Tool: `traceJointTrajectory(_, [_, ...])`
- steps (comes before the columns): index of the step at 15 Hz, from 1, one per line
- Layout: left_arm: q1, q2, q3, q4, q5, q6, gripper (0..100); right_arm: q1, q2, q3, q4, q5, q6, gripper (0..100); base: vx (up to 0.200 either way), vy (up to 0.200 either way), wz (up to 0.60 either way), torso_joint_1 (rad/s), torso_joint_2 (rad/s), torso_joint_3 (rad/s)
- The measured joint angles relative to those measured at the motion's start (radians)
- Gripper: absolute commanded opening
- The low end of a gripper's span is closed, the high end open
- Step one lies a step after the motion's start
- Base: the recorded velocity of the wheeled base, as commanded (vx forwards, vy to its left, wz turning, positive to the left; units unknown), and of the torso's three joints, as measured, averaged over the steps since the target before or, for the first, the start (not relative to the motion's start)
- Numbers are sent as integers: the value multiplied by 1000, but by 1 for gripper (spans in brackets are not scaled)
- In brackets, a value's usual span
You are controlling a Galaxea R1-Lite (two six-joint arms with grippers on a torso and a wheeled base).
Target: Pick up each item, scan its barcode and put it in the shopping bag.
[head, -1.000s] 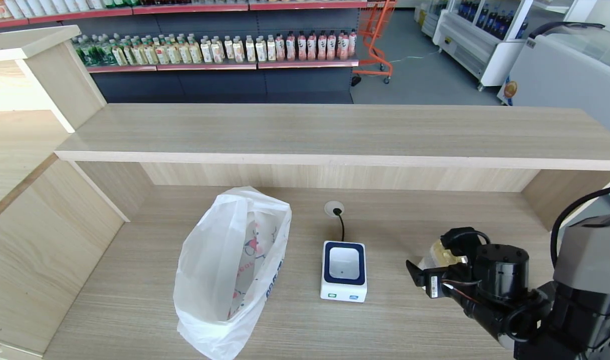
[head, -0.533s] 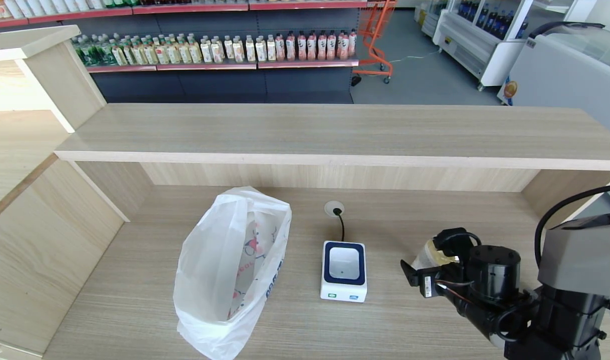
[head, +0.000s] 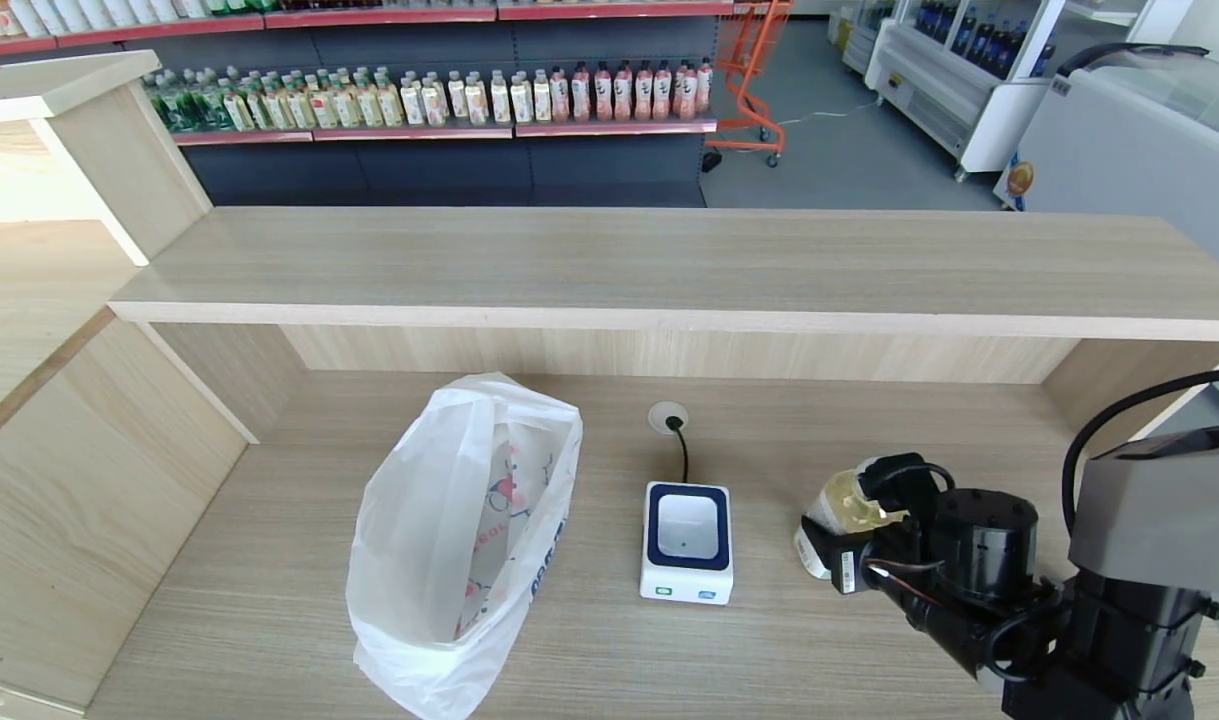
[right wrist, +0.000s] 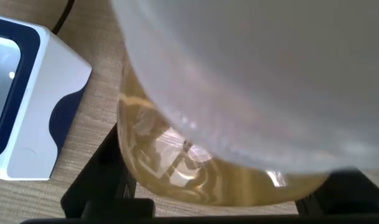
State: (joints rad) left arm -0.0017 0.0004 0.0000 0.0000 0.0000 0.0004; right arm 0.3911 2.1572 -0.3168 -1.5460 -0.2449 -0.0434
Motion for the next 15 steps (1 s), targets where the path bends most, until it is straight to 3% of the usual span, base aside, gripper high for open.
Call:
traceJointTrajectory(7, [0, 0, 0, 0, 1, 0, 100, -19, -1, -4, -3, 15, 9, 0, 0, 0, 0, 0, 0, 0])
traceJointTrajectory(9, [0, 0, 0, 0, 0, 0, 100, -38, -35, -7, 48, 89, 32, 0, 0, 0, 0, 0, 0, 0])
traceJointTrajectory(10, [0, 0, 0, 0, 1, 0, 100, -54, -79, -20, 131, 153, 43, 0, 0, 0, 0, 0, 0, 0])
traceJointTrajectory(12, [0, 0, 0, 0, 0, 0, 100, -115, -242, -86, 505, 371, 66, 0, 0, 0, 0, 0, 0, 0])
traceJointTrajectory(13, [0, 0, 0, 0, 0, 0, 100, -156, -339, -140, 776, 523, 76, 0, 0, 0, 0, 0, 0, 0])
traceJointTrajectory(14, [0, 0, 0, 0, 0, 0, 100, -207, -434, -204, 1024, 743, 84, 0, 0, 0, 0, 0, 0, 0])
traceJointTrajectory(15, [0, 0, 0, 0, 0, 0, 100, -252, -507, -269, 1144, 942, 91, 0, 0, 0, 0, 0, 0, 0])
